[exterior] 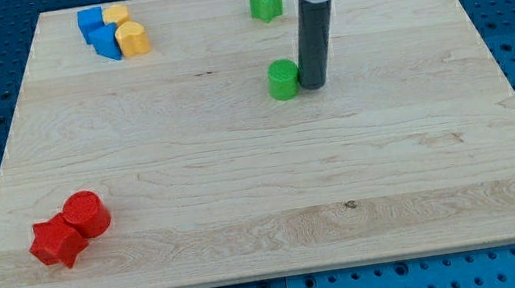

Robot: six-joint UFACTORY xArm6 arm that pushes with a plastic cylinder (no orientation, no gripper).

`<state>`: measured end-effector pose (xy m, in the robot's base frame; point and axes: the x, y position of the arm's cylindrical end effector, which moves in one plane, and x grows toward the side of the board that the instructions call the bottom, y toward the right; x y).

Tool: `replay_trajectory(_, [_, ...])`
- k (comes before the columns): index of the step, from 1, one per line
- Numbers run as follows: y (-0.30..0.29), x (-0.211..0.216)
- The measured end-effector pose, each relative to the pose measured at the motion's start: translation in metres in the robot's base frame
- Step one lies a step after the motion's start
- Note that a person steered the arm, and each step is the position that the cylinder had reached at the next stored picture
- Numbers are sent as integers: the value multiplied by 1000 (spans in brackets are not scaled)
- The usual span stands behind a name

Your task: Move the green circle close to the green star

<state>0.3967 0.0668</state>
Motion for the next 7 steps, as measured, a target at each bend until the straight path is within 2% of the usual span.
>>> replay_trajectory(2, [-12, -12])
replay_trajectory(3, [5, -10])
replay_trajectory(4, [32, 30])
replay_trajectory(6, [-8, 69])
replay_trajectory(7, [-25, 57])
